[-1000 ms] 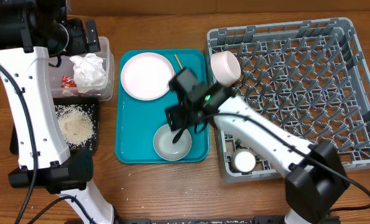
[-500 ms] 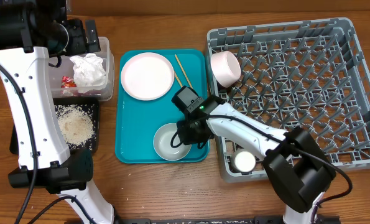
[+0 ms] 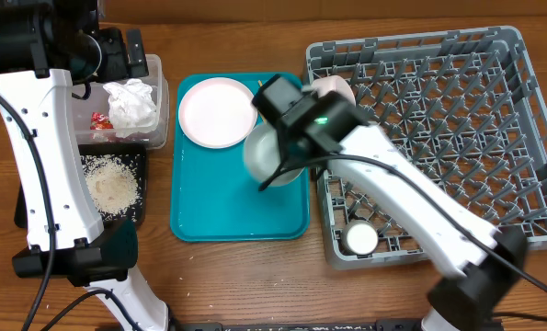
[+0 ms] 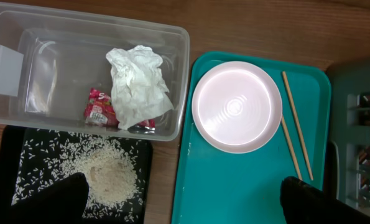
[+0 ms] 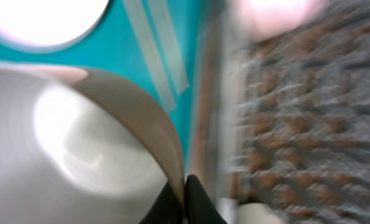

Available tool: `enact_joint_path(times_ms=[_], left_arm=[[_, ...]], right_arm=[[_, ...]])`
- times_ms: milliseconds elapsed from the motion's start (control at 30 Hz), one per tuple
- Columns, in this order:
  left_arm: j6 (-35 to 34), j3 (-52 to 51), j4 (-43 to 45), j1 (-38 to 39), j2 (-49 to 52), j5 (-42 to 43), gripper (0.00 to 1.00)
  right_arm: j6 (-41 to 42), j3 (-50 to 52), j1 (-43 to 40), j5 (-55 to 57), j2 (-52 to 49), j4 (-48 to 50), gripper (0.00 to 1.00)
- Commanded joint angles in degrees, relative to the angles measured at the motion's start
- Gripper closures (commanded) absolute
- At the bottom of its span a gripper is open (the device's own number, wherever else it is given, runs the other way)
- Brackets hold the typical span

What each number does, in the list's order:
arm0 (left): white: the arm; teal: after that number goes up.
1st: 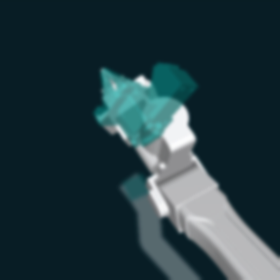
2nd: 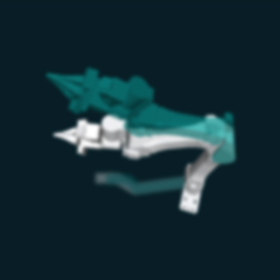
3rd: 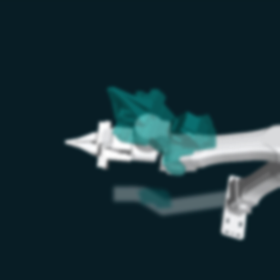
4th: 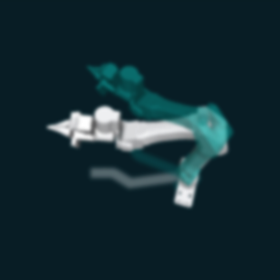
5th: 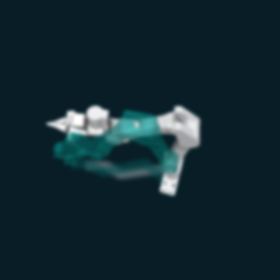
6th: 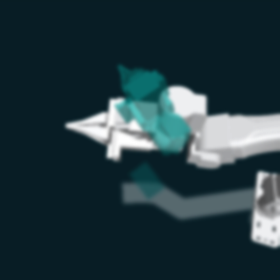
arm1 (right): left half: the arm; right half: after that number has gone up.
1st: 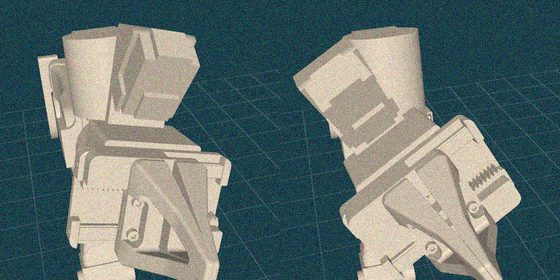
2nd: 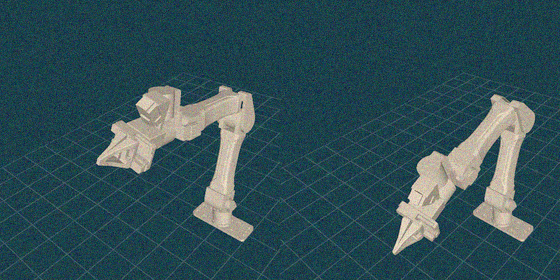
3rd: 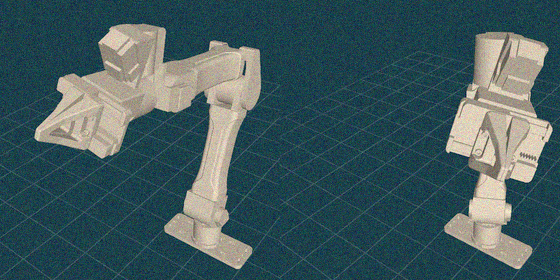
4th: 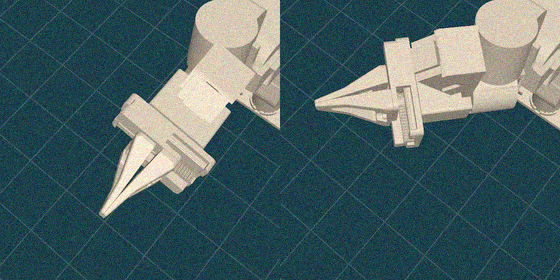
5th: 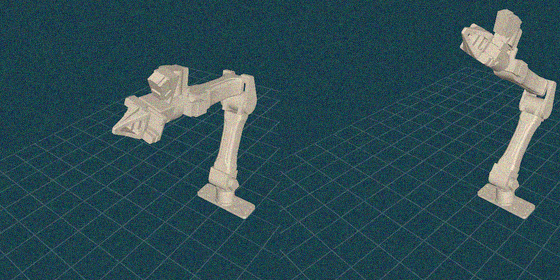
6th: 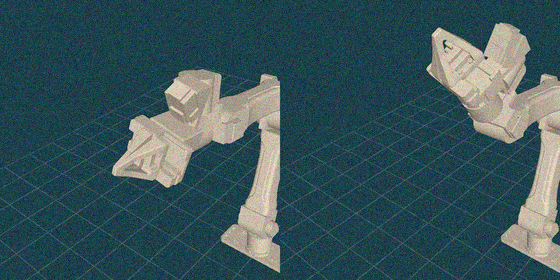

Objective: Sort waste into correct bins and load items into the dishwasher
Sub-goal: 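Carry the pale bowl right and set it in the rack beside the pink bowl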

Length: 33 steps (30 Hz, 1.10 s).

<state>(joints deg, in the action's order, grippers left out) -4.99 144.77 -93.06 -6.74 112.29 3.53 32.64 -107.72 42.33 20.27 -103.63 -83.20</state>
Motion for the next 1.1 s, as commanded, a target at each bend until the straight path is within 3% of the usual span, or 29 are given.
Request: enact_joint_path(times_ms=[0,67,433,800,1067], left_arm=[[-0.3,1.2,0.1,0.4,-1.0,-0.6,0.00],[-0.3,1.2,0.1,0.4,-1.0,-0.6,0.00],[-0.3,1.2,0.1,0.4,-1.0,-0.6,0.00],[-0.3,1.2,0.1,0.4,-1.0,-0.6,0.00],[-0.3,1.2,0.1,0.4,-1.0,-0.6,0.00]], right_arm=[[11.6,-3.2,-0.6,25.9,4.8,-8.2,0.96],[17.0,-2.9,-0.6,32.2,4.9,-13.9,0.96],[19.9,16.7,-0.6,50.6,0.0,-13.3,0.96],[16.4,24.5,-1.6,55.8,-1.5,4.1,0.96],[16.9,27.8,-2.0,56.1,-3.8,6.5,0.96]])
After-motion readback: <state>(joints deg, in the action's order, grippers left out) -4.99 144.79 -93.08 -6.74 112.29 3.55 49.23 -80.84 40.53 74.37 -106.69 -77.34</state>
